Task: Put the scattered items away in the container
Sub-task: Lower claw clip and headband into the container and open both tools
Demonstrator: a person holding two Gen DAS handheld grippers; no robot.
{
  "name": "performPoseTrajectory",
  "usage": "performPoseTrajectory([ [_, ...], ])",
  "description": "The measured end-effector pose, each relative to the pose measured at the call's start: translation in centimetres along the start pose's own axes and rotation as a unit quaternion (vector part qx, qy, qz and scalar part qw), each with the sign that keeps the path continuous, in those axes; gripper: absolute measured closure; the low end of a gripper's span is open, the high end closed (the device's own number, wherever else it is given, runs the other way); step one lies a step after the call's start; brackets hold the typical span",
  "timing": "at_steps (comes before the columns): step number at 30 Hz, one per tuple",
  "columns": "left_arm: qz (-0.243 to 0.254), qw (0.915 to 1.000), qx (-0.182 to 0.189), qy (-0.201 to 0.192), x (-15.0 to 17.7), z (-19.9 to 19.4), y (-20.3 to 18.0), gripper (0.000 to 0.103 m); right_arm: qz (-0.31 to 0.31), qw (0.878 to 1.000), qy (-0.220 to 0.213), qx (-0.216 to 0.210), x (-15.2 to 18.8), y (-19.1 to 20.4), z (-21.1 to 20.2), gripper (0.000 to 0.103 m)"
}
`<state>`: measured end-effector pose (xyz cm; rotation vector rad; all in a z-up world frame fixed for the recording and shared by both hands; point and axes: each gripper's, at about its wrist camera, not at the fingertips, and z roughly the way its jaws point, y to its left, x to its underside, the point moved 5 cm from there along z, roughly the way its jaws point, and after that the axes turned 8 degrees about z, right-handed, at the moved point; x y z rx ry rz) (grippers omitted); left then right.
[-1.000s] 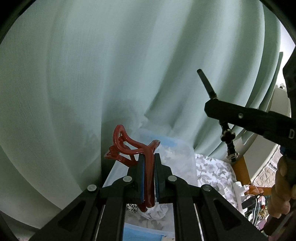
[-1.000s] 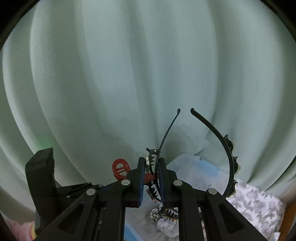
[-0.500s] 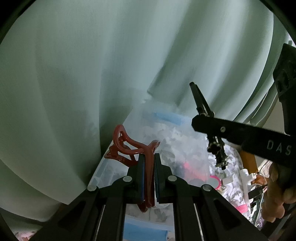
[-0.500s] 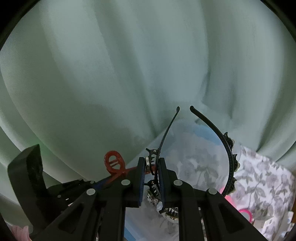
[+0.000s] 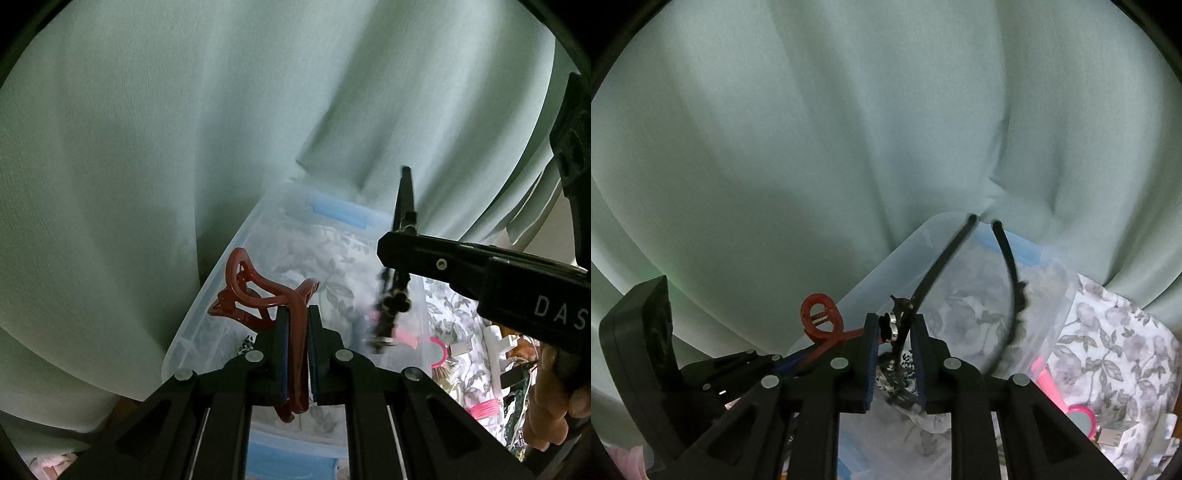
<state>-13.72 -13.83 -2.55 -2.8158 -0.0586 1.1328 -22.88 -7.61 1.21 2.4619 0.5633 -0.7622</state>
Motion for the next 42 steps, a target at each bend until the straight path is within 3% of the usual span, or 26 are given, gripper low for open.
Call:
performPoseTrajectory([
  [2,0.001,1.0,0.001,0.001,0.0,0.0,-0.2,0.093,-0.004,1.0,0.0,0.007,0.0,-0.1,0.1,0.08],
  [4,0.002,1.0,0.001,0.0,0.1,-0.3,-0.4,0.084,-0.006,1.0,-0.003,0.01,1.2,0.2,-1.4,0.075],
  [6,0.002,1.0,0.004,-0.005,0.3,-0.2,-0.1,0.064,-0.006,1.0,-0.008,0.011,1.8,-0.2,-1.4,0.065],
  [10,0.004,0.9998,0.009,-0.015,0.4,-0.2,0.0,0.052,-0.004,1.0,-0.018,0.012,1.6,-0.2,-1.8,0.052],
  [21,0.009,0.9997,-0.001,-0.021,-0.3,-1.4,-1.8,0.02,-0.006,1.0,-0.029,0.009,3.3,0.6,-5.0,0.036],
  [28,0.007,0.9995,-0.008,-0.029,-0.3,-2.2,-1.4,0.011,0.0,0.999,-0.042,0.008,3.8,0.7,-7.0,0.017],
  [32,0.011,0.9993,-0.012,-0.034,-0.4,-2.5,-1.5,0.01,0.001,0.999,-0.052,0.005,3.2,0.3,-6.6,0.011],
  [34,0.013,0.9992,-0.012,-0.036,-0.3,-2.7,-1.6,0.01,0.001,0.998,-0.057,0.003,3.4,0.6,-7.6,0.0],
  [42,0.013,0.9986,-0.017,-0.048,-0.4,-4.1,-2.0,0.01,-0.001,0.997,-0.075,0.001,3.8,0.8,-9.3,0.0],
])
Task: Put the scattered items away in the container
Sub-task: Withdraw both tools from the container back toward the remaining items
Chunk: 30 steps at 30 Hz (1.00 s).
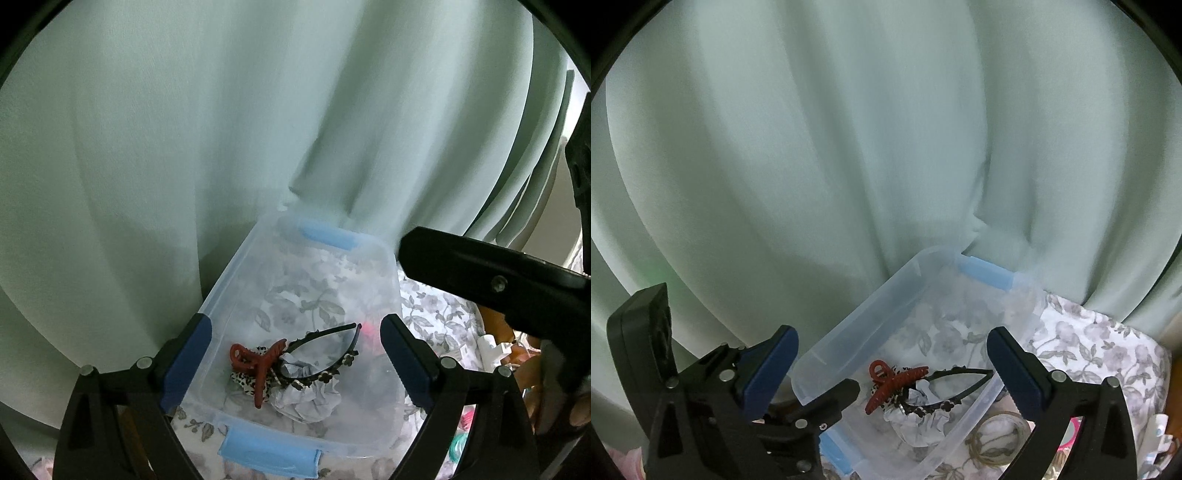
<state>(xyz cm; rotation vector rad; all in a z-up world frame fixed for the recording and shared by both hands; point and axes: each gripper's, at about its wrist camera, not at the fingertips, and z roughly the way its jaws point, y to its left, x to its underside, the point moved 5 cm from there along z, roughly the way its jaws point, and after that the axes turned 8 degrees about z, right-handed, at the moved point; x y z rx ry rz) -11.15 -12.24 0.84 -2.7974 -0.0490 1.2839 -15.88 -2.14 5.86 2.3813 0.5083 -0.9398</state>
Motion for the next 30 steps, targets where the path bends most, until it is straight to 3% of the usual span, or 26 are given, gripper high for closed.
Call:
performPoseTrajectory([
  [4,0.002,1.0,-0.004,-0.008,-0.1,-0.7,-0.3,0.01,-0.001,1.0,-0.014,0.004,-0.1,-0.2,-0.9,0.0],
  [9,0.005,0.9996,0.0,-0.029,-0.4,-1.8,-1.1,0.001,-0.004,0.999,-0.039,0.011,0.2,-0.6,-2.9,0.0],
  [18,0.02,0.9962,0.044,-0.072,-1.5,-3.6,-4.6,0.001,0.025,0.993,-0.11,0.037,1.2,-4.2,-9.3,0.0],
  [24,0.037,0.9936,0.074,-0.077,-1.7,-3.7,-7.6,0.001,0.048,0.981,-0.175,0.065,3.9,-8.1,-14.3,0.0],
  [30,0.068,0.9905,0.105,-0.057,-0.3,-2.8,-11.5,0.001,0.082,0.976,-0.171,0.111,8.5,-12.0,-16.7,0.0],
])
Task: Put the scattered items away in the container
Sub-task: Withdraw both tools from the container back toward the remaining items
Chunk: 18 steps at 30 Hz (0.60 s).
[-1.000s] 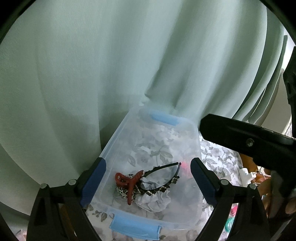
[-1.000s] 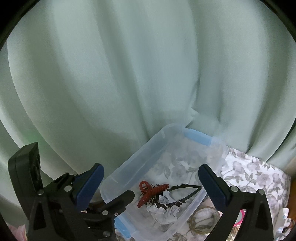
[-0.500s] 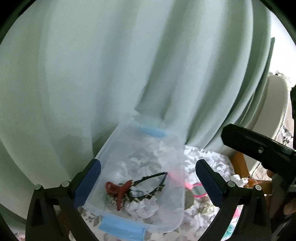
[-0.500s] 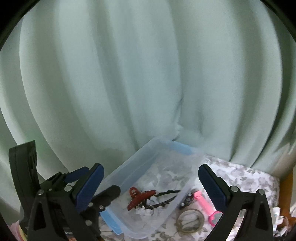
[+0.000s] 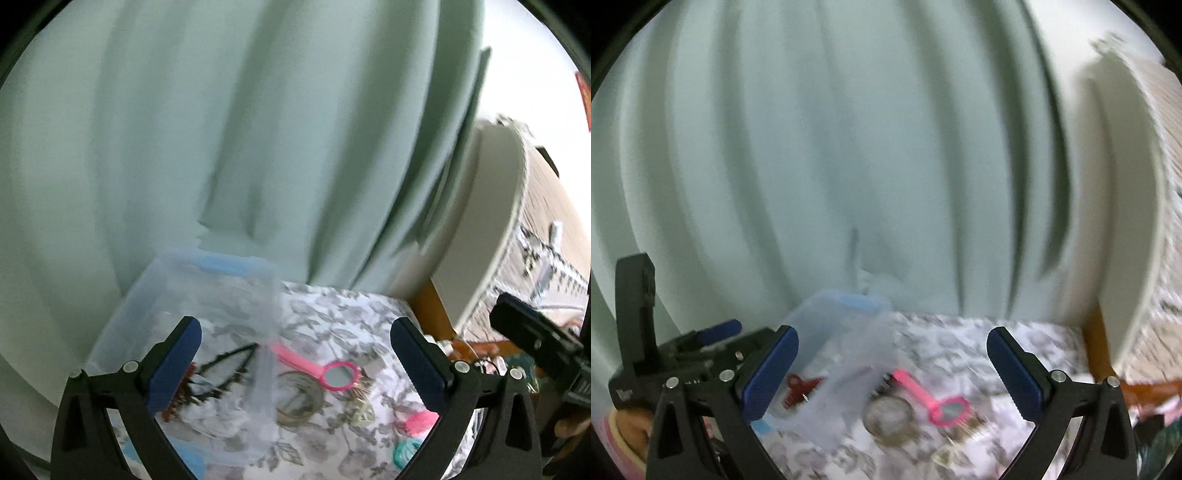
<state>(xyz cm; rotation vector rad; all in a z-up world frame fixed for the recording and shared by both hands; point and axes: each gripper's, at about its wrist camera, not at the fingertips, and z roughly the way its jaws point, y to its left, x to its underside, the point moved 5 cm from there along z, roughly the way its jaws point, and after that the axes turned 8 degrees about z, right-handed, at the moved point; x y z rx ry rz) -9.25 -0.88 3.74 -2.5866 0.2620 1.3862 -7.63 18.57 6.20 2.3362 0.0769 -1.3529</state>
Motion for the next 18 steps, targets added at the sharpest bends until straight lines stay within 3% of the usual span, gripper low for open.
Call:
performPoseTrajectory([
  [7,0.035,0.9978,0.037,0.042,2.4,2.6,-4.4,0.001,0.059,0.997,0.033,0.042,4.5,-5.2,-1.4,0.0],
  [12,0.061,0.9943,0.052,0.069,4.5,4.1,-6.5,0.001,0.082,0.988,0.081,0.101,9.2,-9.6,-2.2,0.0],
  [18,0.089,0.988,0.054,0.114,7.5,6.2,-8.1,0.001,0.132,0.976,0.132,0.108,13.7,-12.9,-2.8,0.0],
])
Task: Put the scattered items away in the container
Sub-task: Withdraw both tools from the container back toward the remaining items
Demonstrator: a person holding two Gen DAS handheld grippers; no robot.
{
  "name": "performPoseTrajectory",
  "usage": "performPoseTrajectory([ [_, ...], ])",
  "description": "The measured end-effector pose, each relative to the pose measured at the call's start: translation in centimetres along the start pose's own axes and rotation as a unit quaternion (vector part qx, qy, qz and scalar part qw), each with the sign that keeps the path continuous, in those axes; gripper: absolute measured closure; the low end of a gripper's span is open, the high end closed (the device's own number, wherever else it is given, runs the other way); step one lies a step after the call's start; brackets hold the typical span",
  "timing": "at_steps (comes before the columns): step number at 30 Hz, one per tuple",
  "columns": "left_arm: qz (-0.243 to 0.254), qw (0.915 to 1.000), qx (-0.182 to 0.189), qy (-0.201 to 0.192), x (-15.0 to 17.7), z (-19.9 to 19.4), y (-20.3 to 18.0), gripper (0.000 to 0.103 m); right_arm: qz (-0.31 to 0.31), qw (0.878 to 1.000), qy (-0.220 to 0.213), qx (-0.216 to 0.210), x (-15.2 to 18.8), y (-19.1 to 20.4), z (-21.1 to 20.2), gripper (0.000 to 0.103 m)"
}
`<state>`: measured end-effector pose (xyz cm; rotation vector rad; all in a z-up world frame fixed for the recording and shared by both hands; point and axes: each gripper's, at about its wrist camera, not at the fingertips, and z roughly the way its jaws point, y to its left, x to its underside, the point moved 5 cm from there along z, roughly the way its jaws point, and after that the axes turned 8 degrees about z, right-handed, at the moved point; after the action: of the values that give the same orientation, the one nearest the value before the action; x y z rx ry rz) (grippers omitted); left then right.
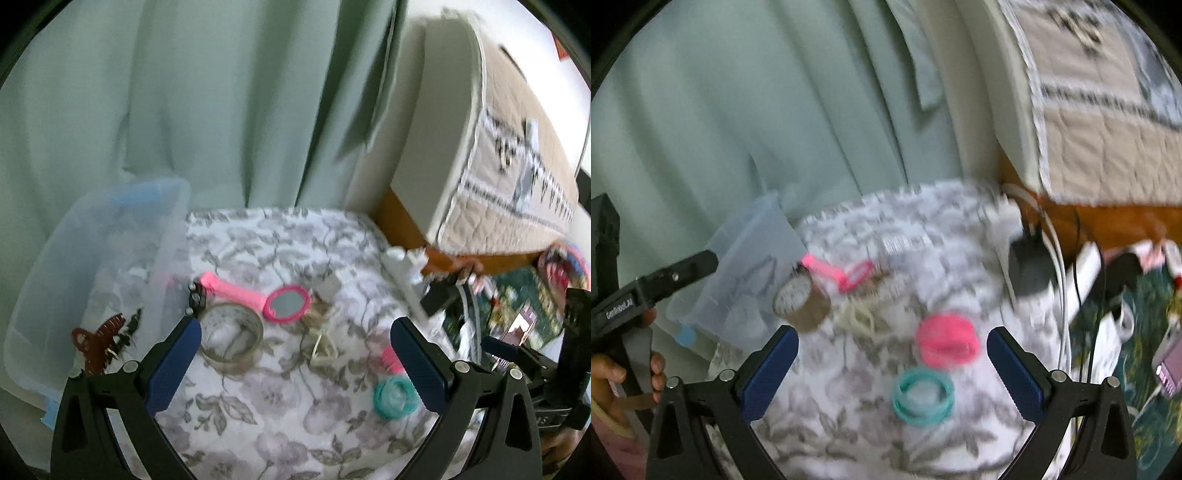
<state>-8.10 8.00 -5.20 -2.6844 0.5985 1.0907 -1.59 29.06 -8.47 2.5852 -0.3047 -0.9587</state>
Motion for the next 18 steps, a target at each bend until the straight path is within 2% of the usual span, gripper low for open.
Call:
performPoseTrajectory([
  [3,0.01,0.9995,-0.011,0.028,1.1,1.6,-0.4,0.001,-0.012,0.999,0.031,0.019,1.8,-0.8,1.5,0.0],
  [7,0.008,0.9978,-0.025,0.062,2.1,3.7,0.0,0.001,0.003,0.998,0.052,0.039,3.1,-2.4,2.6,0.0],
  [9,0.011,0.9971,-0.038,0.065,2.2,4.4,0.2,0.001,0.008,0.997,0.06,0.047,3.3,-2.9,3.3,0.0],
  [15,0.062,0.9918,-0.079,0.079,1.8,6.5,0.0,0.001,0.012,0.996,0.069,0.049,2.8,-3.2,5.9,0.0],
  [18,0.072,0.9908,-0.072,0.089,1.6,7.7,-0.6,0.001,0.014,0.996,0.069,0.052,2.4,-3.3,7.1,0.0],
])
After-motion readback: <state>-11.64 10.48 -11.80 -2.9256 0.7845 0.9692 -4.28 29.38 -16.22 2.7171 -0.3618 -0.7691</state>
